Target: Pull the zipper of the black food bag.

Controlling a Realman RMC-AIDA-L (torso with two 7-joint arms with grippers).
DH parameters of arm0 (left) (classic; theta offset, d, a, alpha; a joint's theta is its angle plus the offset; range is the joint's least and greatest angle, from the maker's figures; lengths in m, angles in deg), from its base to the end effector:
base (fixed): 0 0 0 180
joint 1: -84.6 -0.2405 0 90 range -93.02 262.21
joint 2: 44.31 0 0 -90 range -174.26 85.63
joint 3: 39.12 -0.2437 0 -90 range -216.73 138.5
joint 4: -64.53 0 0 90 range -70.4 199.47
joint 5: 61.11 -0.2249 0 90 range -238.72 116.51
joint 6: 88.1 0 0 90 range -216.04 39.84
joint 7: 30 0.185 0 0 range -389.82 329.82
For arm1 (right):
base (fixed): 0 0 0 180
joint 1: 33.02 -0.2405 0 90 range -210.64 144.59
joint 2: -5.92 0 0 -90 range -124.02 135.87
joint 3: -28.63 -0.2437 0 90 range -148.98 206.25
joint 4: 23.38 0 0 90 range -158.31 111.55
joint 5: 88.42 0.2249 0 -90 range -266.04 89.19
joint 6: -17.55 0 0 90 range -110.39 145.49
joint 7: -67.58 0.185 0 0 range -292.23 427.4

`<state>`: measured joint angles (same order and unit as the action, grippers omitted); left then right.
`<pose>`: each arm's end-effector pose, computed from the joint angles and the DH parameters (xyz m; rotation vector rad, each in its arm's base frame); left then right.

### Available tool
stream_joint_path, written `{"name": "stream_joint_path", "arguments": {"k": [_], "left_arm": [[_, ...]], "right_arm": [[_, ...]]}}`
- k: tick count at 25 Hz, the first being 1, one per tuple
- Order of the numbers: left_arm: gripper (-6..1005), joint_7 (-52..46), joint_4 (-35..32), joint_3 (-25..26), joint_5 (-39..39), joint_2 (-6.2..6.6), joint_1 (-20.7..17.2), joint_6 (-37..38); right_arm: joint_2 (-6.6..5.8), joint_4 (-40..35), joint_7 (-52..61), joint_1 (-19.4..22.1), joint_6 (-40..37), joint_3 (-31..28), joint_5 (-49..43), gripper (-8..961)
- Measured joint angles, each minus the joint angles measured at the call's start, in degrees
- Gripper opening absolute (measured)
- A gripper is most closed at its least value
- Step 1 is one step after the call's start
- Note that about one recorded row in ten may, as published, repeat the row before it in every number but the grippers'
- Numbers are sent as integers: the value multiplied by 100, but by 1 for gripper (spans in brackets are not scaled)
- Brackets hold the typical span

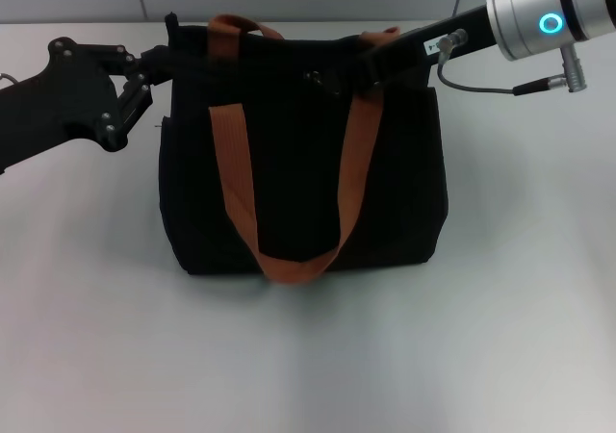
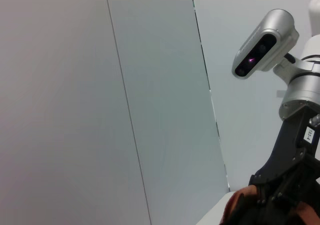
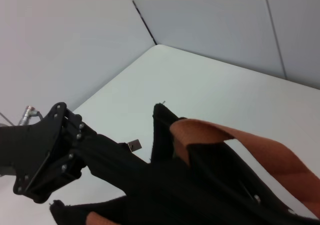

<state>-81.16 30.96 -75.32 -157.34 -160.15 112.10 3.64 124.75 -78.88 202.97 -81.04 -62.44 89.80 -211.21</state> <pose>-0.2429 0.3633 0.0280 -2.4023 -0.0561 -0.8686 0.1003 0.4261 -0.0381 -2.7595 1.0408 0.3180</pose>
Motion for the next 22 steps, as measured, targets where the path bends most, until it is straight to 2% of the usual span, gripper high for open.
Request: {"name": "stream_joint_path", "arguments": {"k": [22], "left_arm": [[32,0,-1,10,0,0,45,-153]], "right_arm": [[7,-539,48,606,-33,-158,0,-1]]}}
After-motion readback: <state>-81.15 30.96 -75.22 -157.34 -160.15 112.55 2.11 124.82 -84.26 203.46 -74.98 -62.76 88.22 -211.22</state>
